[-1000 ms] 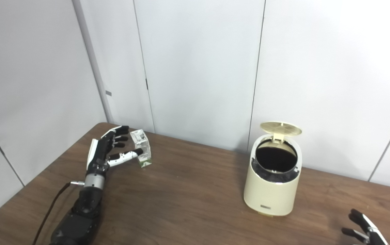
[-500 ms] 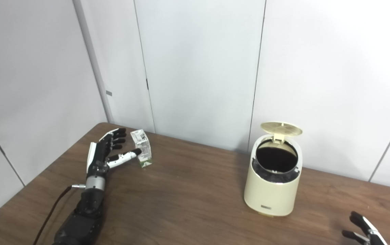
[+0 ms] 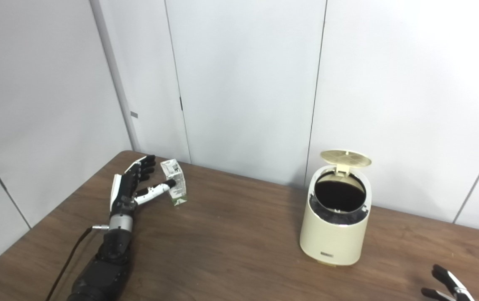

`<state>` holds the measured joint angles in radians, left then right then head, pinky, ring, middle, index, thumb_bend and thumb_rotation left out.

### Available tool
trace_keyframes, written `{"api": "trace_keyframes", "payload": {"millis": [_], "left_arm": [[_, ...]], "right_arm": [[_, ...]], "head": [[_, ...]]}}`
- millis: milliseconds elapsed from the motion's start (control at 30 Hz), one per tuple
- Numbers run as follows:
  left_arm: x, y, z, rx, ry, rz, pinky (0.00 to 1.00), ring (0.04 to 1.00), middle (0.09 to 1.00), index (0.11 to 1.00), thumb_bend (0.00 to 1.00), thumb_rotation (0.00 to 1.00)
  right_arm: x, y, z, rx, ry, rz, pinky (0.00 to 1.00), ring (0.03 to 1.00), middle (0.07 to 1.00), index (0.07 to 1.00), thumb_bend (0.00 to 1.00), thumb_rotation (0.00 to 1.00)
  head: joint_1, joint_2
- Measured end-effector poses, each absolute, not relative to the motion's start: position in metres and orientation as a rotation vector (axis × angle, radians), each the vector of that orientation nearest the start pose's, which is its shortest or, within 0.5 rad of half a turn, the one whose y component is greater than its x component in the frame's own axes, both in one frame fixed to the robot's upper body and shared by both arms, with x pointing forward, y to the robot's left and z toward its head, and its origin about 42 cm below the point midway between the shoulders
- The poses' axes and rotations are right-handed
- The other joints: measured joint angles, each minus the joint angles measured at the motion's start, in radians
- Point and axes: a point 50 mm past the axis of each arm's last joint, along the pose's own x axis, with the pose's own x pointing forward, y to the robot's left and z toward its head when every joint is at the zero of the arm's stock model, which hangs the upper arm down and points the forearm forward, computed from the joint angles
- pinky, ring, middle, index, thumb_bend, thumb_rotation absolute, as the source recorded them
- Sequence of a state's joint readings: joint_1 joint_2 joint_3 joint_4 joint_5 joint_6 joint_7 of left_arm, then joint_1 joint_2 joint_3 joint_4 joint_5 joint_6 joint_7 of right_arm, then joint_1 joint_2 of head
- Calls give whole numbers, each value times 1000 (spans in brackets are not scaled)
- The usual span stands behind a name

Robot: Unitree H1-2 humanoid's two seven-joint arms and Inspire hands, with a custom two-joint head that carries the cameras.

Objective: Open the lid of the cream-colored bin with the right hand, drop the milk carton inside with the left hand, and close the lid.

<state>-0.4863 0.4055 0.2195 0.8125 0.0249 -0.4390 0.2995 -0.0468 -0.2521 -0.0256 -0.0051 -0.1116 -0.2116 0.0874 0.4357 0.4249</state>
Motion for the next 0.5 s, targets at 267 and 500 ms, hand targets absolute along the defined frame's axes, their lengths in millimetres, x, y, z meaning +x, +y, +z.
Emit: {"api": "trace_keyframes", "payload": {"millis": [267,500], "left_arm": [[413,422,132,294,-198,518,731,766,793,820,996,260],[414,420,131,293,-195,500,726,768,792,808,963,237]], "right_arm": [[297,-288,134,-376,-246,105,571,756,900,884,864,405],[295,-287,135,-377,-251,108,583,757,901,887,854,396]], "head": [[-2,5],[-9,8]]}}
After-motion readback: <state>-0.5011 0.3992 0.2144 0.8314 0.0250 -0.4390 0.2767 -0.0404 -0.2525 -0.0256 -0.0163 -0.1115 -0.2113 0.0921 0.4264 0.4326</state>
